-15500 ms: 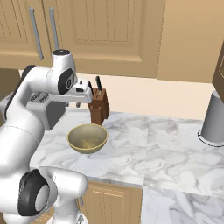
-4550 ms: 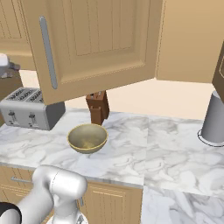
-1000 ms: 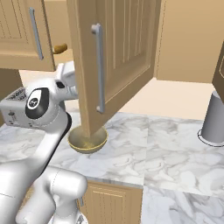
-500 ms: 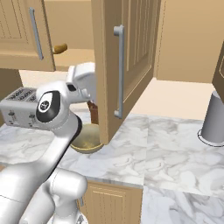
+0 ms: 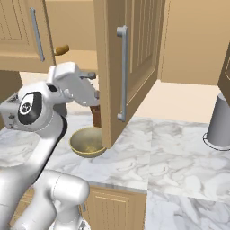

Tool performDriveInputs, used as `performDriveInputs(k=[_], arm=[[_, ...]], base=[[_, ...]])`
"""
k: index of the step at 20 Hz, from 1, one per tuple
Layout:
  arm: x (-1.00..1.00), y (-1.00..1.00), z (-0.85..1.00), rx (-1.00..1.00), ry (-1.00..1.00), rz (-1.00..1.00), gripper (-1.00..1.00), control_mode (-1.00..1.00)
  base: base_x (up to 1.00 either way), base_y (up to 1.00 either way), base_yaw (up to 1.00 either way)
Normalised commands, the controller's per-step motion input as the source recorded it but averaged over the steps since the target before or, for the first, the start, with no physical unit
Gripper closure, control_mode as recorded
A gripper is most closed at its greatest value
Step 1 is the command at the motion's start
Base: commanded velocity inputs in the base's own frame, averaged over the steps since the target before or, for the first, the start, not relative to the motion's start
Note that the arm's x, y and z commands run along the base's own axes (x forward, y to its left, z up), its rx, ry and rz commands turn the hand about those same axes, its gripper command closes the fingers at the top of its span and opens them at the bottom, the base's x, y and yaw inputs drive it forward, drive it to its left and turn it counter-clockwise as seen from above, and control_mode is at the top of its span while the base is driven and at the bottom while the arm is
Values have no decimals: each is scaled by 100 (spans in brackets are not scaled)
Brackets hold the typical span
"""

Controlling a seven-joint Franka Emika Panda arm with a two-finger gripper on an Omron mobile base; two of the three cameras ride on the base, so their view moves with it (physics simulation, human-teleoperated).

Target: Open the cabinet. Pick the orange and kiwi from the cabinet and place them into the bowl. Then close the cabinet.

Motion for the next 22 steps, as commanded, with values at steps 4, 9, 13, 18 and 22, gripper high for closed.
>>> performDriveInputs(k=[4, 9, 13, 18, 22], arm=[[24, 83, 25, 22, 0, 1, -100, -100], [21, 74, 26, 33, -1, 5, -100, -100], [20, 65, 8, 40, -8, 10, -100, -100], [12, 57, 9, 38, -14, 10, -100, -100], [0, 38, 8, 38, -23, 7, -100, -100]], base=[[0, 0, 0], [0, 0, 0], [0, 0, 0], [0, 0, 0], [0, 0, 0]])
